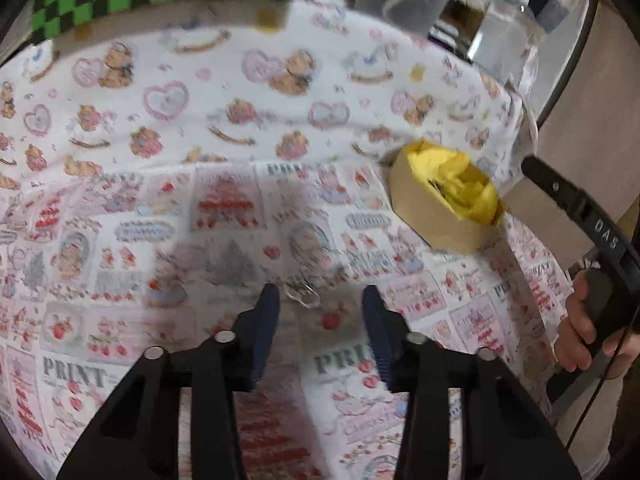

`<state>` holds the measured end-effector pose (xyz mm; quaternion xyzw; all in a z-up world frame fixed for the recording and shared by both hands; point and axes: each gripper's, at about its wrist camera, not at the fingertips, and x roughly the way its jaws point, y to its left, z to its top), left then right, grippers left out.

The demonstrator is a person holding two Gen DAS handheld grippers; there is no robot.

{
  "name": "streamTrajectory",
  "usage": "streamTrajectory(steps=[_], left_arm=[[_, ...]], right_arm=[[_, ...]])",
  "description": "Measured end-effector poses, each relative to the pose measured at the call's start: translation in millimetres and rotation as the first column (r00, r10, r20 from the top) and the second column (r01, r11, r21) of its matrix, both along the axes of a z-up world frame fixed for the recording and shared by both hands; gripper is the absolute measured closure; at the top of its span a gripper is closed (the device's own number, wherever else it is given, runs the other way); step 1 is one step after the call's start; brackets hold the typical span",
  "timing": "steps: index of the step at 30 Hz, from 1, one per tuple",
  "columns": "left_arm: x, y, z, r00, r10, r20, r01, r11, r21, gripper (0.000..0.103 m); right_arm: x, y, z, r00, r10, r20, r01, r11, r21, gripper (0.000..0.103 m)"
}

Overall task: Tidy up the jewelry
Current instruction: 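Lower the left gripper onto the silver pile and grasp a small ring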

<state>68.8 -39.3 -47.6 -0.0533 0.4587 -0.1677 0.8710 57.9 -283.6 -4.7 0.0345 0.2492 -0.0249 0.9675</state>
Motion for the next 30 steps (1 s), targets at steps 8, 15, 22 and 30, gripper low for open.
streamTrajectory(steps=[8, 15, 22, 30], left_arm=[[7.4, -14.6, -4.8, 0.999, 0.033, 0.043, -0.038, 0.992, 0.12, 0.073], [17.2, -12.8, -13.8, 0.999, 0.033, 0.031, -0.036, 0.991, 0.131, 0.081], [20.3, -6.9, -14.9, 0.999, 0.039, -0.003, -0.039, 0.994, 0.098, 0.095], [3.2, 0.3, -8.6, 0.998, -0.01, -0.069, 0.014, 0.998, 0.059, 0.095]], right_arm=[[2.0, -1.0, -2.4, 1.0, -0.014, -0.023, 0.014, 1.0, 0.002, 0.013], [5.5, -4.7, -5.4, 0.999, -0.02, -0.049, 0.021, 1.0, 0.022, 0.013], [8.6, -3.5, -10.5, 0.997, -0.028, -0.07, 0.029, 1.0, 0.008, 0.013], [9.5, -1.9, -11.8, 0.996, -0.023, -0.083, 0.023, 1.0, 0.005, 0.013]])
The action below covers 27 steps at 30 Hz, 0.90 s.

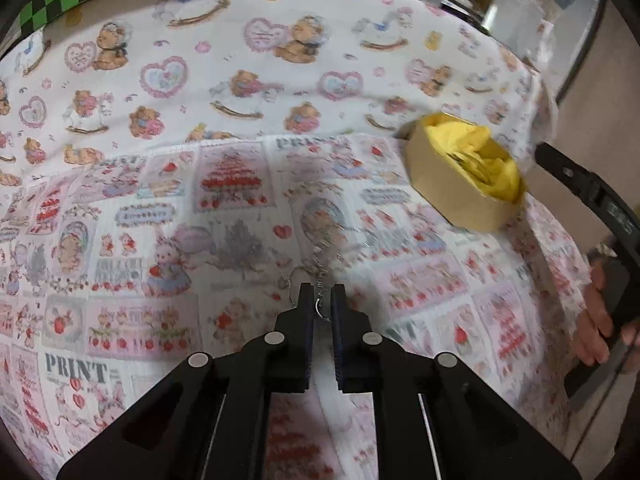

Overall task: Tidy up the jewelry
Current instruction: 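Lower the left gripper onto the silver pile and grasp a small ring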

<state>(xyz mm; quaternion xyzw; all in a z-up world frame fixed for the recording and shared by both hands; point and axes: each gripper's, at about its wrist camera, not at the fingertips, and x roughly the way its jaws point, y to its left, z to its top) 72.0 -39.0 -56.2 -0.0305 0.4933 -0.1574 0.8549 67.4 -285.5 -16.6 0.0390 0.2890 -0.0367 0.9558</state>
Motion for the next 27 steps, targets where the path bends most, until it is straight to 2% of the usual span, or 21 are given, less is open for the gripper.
streamTrajectory(steps=[2, 5, 7, 9, 13, 23, 24, 25, 27], left_arm=[[-6.5, -1.3, 3.0, 0.999, -0.034, -0.014, 0.034, 0.999, -0.021, 0.095], [-13.7, -2.4, 14.5, 0.999, -0.022, 0.037, 0.023, 0.999, -0.021, 0.091], [-16.3, -0.8, 18.7, 0.998, -0.021, 0.055, 0.022, 0.999, -0.025, 0.076], [-17.5, 0.8, 19.5, 0.999, -0.018, 0.045, 0.019, 0.999, -0.025, 0.074], [-19.8, -2.8, 16.0, 0.999, -0.032, 0.012, 0.032, 0.999, -0.005, 0.074], [-16.4, -14.7, 5.7, 0.999, -0.047, -0.01, 0.047, 0.998, 0.046, 0.077], [-16.1, -14.4, 5.7, 0.999, -0.044, -0.008, 0.045, 0.998, 0.045, 0.078], [-16.0, -14.5, 5.4, 0.999, -0.038, -0.003, 0.038, 0.998, 0.053, 0.088], [-16.1, -15.3, 5.0, 0.999, -0.035, 0.001, 0.035, 0.997, 0.073, 0.092]], right_arm=[[0.6, 0.0, -0.3, 1.0, 0.002, -0.005, -0.002, 1.0, 0.001, 0.013], [1.1, 0.7, -1.1, 1.0, 0.003, -0.01, -0.003, 1.0, 0.002, 0.013], [0.9, 1.8, -1.1, 1.0, 0.006, -0.01, -0.006, 1.0, -0.002, 0.013], [0.7, 2.7, -1.3, 1.0, 0.009, -0.011, -0.009, 1.0, -0.007, 0.013], [1.2, 2.7, -1.7, 1.0, 0.013, -0.016, -0.013, 1.0, -0.006, 0.013], [2.1, 3.5, -3.2, 1.0, 0.011, -0.023, -0.011, 1.0, -0.011, 0.013], [2.2, 3.6, -3.3, 1.0, 0.01, -0.024, -0.01, 1.0, -0.01, 0.013], [2.7, 2.7, -3.6, 1.0, 0.011, -0.024, -0.011, 1.0, -0.01, 0.013], [2.8, 2.7, -3.7, 1.0, 0.011, -0.026, -0.012, 1.0, -0.01, 0.013]])
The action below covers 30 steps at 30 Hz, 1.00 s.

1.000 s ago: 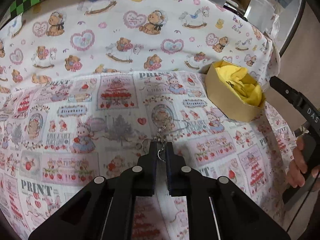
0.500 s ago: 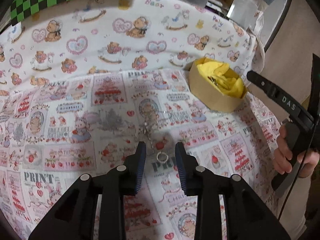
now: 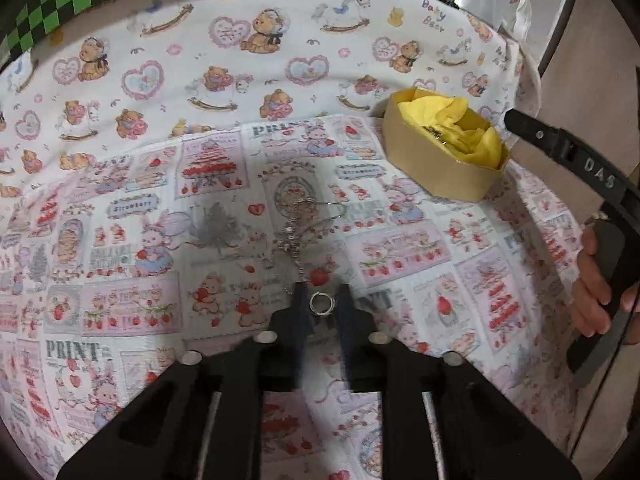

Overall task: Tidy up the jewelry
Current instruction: 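Lower the left gripper onto the silver pile and grasp a small ring, then grasp a silver chain piece with the right gripper while the left gripper holds the ring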

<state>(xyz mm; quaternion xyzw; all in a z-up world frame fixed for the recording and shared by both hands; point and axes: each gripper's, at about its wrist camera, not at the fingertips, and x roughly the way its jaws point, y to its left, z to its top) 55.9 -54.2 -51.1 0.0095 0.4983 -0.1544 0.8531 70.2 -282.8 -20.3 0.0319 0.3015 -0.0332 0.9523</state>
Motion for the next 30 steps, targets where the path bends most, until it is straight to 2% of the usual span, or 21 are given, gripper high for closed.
streamTrajectory(steps=[3, 11, 16, 18, 20, 22, 24, 27, 28, 30], left_arm=[[-0.2, 4.4, 3.5, 1.0, 0.004, -0.018, -0.005, 0.999, -0.039, 0.092], [-4.7, 37.8, 33.6, 0.991, 0.119, 0.067, -0.114, 0.991, -0.077, 0.092], [-7.5, 57.5, 50.3, 0.957, 0.211, 0.199, -0.207, 0.977, -0.043, 0.092], [-9.0, 64.9, 55.2, 0.946, 0.242, 0.214, -0.233, 0.97, -0.065, 0.092], [-12.2, 70.0, 62.3, 0.945, 0.239, 0.225, -0.219, 0.97, -0.11, 0.092], [-16.0, 74.9, 70.7, 0.934, 0.249, 0.257, -0.223, 0.967, -0.126, 0.092], [-16.9, 79.8, 75.1, 0.922, 0.255, 0.292, -0.227, 0.966, -0.127, 0.092], [-10.5, 89.8, 73.3, 0.907, 0.293, 0.302, -0.27, 0.956, -0.117, 0.092], [-9.1, 93.7, 72.2, 0.905, 0.303, 0.298, -0.279, 0.953, -0.121, 0.092], [-5.5, 104.4, 71.1, 0.897, 0.335, 0.29, -0.308, 0.942, -0.136, 0.092]], right_arm=[[0.0, -0.9, -0.3, 1.0, -0.001, -0.002, 0.001, 1.0, 0.0, 0.013], [-2.8, 4.7, 1.9, 0.999, 0.035, 0.007, -0.035, 0.999, -0.001, 0.013], [-13.6, 30.5, 6.7, 0.98, 0.2, 0.014, -0.2, 0.98, 0.004, 0.013], [-15.5, 44.9, 6.0, 0.969, 0.248, 0.009, -0.247, 0.968, -0.034, 0.013], [-16.5, 63.7, 5.1, 0.961, 0.276, 0.009, -0.274, 0.957, -0.092, 0.013], [-12.5, 80.4, -0.5, 0.951, 0.308, -0.029, -0.309, 0.946, -0.096, 0.013], [-4.7, 104.3, -12.8, 0.914, 0.387, -0.124, -0.397, 0.915, -0.07, 0.013], [1.7, 143.1, -32.3, 0.865, 0.439, -0.242, -0.475, 0.873, -0.113, 0.013], [4.5, 151.7, -36.8, 0.861, 0.434, -0.267, -0.475, 0.872, -0.115, 0.013], [16.4, 165.1, -46.9, 0.841, 0.422, -0.337, -0.465, 0.883, -0.055, 0.013]])
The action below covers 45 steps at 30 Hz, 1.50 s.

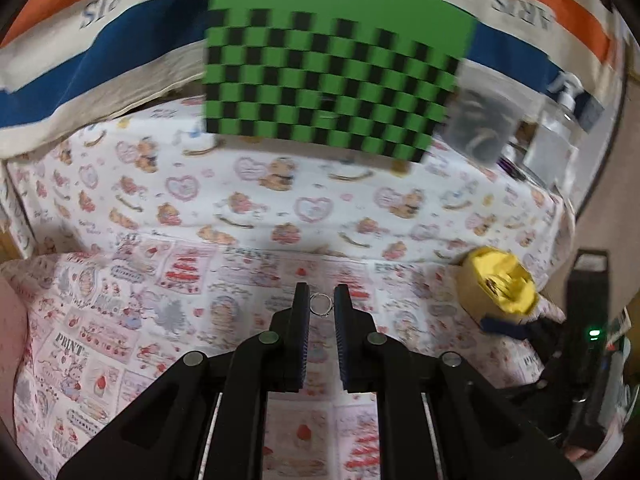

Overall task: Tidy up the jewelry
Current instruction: 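Grasp a silver chain piece with the right gripper while the left gripper holds the ring, then carry the chain into the box and open the right gripper while the left carries the ring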

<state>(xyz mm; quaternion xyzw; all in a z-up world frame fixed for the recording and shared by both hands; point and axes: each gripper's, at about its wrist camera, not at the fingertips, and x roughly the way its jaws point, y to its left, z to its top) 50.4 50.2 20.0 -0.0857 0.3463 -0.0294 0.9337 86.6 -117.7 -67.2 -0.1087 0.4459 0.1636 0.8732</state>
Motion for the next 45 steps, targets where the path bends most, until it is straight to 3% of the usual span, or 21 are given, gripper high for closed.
streamTrajectory(steps=[2, 4, 7, 10, 13, 20, 26, 34, 40, 45], left_arm=[[2.0, 7.5, -0.4, 1.0, 0.018, 0.004, -0.018, 1.0, 0.002, 0.092], [4.7, 14.1, -2.0, 0.999, 0.046, 0.012, -0.047, 0.998, 0.034, 0.092], [9.3, 22.1, -5.4, 0.998, 0.066, 0.003, -0.066, 0.997, 0.038, 0.092], [9.9, 25.2, -6.3, 0.997, 0.073, -0.003, -0.073, 0.997, 0.029, 0.092], [9.2, 24.8, -6.0, 0.998, 0.069, 0.001, -0.069, 0.997, 0.028, 0.092], [6.9, 19.9, -5.3, 0.998, 0.063, 0.005, -0.063, 0.997, 0.042, 0.092], [4.6, 17.8, -4.1, 0.998, 0.057, 0.02, -0.058, 0.997, 0.044, 0.092], [-5.0, 15.3, 4.5, 0.996, 0.045, 0.075, -0.048, 0.998, 0.039, 0.092], [-14.0, 8.6, 11.9, 0.99, 0.029, 0.137, -0.036, 0.998, 0.053, 0.092], [-24.8, 3.3, 19.0, 0.979, 0.008, 0.203, -0.017, 0.999, 0.044, 0.092]], right_arm=[[9.5, 5.3, -6.6, 0.998, -0.024, -0.056, 0.025, 1.0, 0.015, 0.013], [16.8, 11.2, -13.3, 0.995, -0.061, -0.082, 0.058, 0.998, -0.032, 0.013], [22.7, 17.8, -20.0, 0.991, -0.059, -0.12, 0.056, 0.998, -0.033, 0.022], [23.2, 19.9, -22.3, 0.991, -0.065, -0.113, 0.062, 0.998, -0.03, 0.023], [25.9, 20.9, -21.7, 0.992, -0.064, -0.105, 0.063, 0.998, -0.018, 0.037], [28.3, 9.1, -15.7, 0.994, -0.055, -0.097, 0.057, 0.998, 0.02, 0.095], [16.0, -4.5, -10.3, 0.994, -0.071, -0.079, 0.075, 0.996, 0.044, 0.095], [-18.3, -46.8, 27.9, 0.997, -0.069, 0.019, 0.065, 0.987, 0.146, 0.095], [-45.7, -66.0, 62.7, 0.987, -0.062, 0.147, 0.034, 0.981, 0.19, 0.095], [-67.5, -84.5, 106.1, 0.956, -0.077, 0.282, 0.004, 0.969, 0.249, 0.095]])
